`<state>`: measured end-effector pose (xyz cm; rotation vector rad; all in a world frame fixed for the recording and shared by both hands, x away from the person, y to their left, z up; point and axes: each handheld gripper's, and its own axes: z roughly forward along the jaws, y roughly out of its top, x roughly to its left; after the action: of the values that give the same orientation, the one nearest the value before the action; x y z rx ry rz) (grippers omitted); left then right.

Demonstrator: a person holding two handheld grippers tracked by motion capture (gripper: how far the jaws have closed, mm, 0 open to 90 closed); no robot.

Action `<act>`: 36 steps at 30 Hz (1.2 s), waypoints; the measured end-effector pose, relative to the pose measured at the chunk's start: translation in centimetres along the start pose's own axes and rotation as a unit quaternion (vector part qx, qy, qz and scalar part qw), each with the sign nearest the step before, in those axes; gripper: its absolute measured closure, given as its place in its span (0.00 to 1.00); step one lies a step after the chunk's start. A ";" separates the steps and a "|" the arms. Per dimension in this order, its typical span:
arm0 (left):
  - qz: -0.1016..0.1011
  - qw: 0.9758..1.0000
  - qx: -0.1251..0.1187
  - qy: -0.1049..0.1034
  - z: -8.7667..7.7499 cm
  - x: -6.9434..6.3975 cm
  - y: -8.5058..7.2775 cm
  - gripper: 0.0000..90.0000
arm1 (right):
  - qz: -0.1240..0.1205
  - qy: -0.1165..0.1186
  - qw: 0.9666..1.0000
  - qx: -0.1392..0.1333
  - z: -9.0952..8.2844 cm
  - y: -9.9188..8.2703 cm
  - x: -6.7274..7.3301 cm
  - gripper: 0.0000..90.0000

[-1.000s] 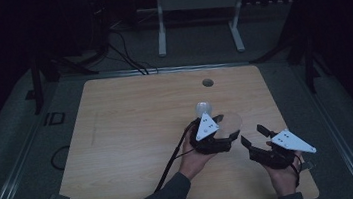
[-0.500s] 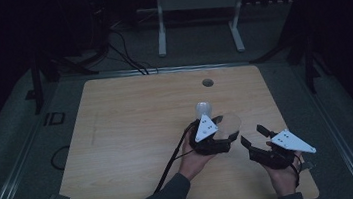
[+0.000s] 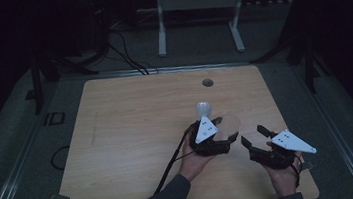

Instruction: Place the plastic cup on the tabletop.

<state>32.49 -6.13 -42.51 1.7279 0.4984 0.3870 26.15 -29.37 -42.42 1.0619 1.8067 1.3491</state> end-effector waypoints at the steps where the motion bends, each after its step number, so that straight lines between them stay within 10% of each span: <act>1: -0.001 1.000 0.000 0.000 0.0 0.0 -0.1 0.32 | 0.000 0.000 1.000 0.000 0.0 0.0 0.0 0.32; 36: 0.001 1.000 0.014 0.010 1.0 0.3 -2.3 0.32 | -0.001 -0.002 1.000 -0.001 -0.1 -0.1 0.0 0.32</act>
<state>32.97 -6.40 -44.98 1.7527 0.5181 0.4006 26.08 -29.42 -42.46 1.0608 1.8030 1.3452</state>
